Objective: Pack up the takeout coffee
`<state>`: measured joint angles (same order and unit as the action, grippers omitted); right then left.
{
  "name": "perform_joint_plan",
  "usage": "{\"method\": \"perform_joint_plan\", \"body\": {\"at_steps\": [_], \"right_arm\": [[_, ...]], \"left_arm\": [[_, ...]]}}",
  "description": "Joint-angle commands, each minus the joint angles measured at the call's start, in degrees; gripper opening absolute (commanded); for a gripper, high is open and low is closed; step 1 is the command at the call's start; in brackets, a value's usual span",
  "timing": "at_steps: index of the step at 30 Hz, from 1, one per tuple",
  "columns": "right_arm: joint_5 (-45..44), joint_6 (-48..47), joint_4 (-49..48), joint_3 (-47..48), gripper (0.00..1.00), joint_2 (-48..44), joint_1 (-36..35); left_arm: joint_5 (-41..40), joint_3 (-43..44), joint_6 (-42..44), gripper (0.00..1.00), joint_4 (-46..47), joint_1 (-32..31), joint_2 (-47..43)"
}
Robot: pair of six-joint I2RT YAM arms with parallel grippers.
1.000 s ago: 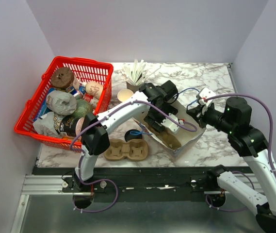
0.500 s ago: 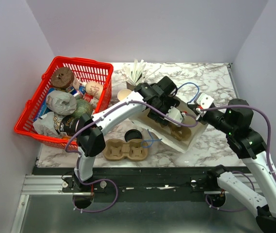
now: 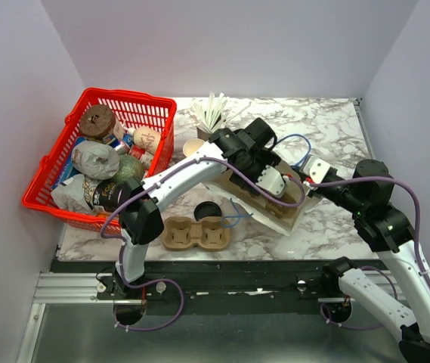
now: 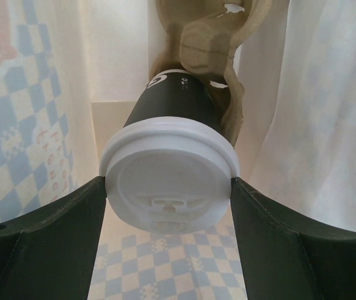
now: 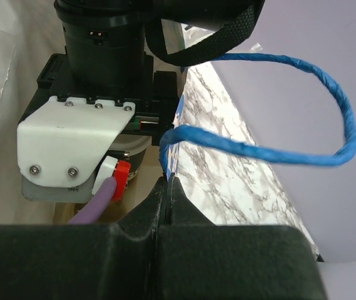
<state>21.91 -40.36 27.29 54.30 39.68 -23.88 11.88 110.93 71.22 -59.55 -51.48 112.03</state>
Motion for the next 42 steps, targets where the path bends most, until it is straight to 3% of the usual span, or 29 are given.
{"method": "perform_joint_plan", "body": {"at_steps": [1,5,8,13,19,24,26,27,29,30,33,38,42], "right_arm": [[2.43,-1.30,-1.27,-0.87,0.00,-0.31,-0.12],[2.08,-0.95,-2.06,-2.01,0.01,-0.48,-0.12],[1.56,0.09,-2.76,-2.45,0.01,-0.48,-0.12],[-5.56,8.09,-3.30,1.14,0.00,3.20,-0.12],[-9.51,13.46,-1.45,2.56,0.00,4.44,-0.03],[-14.87,16.80,-1.36,4.75,0.01,8.64,1.11],[-13.92,18.03,-0.31,6.59,0.14,10.32,3.74],[-13.57,19.34,0.56,9.21,0.34,11.20,4.53],[-14.09,20.84,2.50,12.30,0.58,13.57,6.12],[-14.18,21.80,3.03,15.88,0.76,14.19,6.47],[-14.35,22.43,6.10,22.49,0.92,16.39,6.65],[-10.50,18.48,10.59,34.02,0.97,17.89,6.74],[4.67,12.52,17.87,35.00,0.94,18.15,6.65]], "left_arm": [[3.33,5.77,3.92,0.00,-7.30,-0.02,-1.55],[2.80,4.83,4.28,0.00,-8.92,-0.20,-1.72],[3.76,2.11,3.31,0.00,-4.71,-0.20,-3.92],[11.13,-0.54,0.86,0.00,0.74,1.03,-8.74],[20.10,0.86,-14.61,0.00,10.83,4.28,-15.25],[18.98,0.51,-21.11,0.00,13.06,7.09,-22.63],[13.91,1.73,-22.18,0.00,9.91,8.32,-25.26],[12.13,2.52,-21.48,0.00,7.54,8.68,-26.06],[8.88,3.32,-19.03,0.00,0.33,10.17,-28.51],[5.99,3.15,-18.14,0.00,-1.95,10.61,-29.66],[1.33,1.48,-15.94,0.00,-9.16,11.40,-33.18],[0.25,-0.19,-12.95,0.00,-19.97,11.49,-34.08],[-5.09,-0.80,-14.78,0.00,-27.20,11.49,-27.58]]}}
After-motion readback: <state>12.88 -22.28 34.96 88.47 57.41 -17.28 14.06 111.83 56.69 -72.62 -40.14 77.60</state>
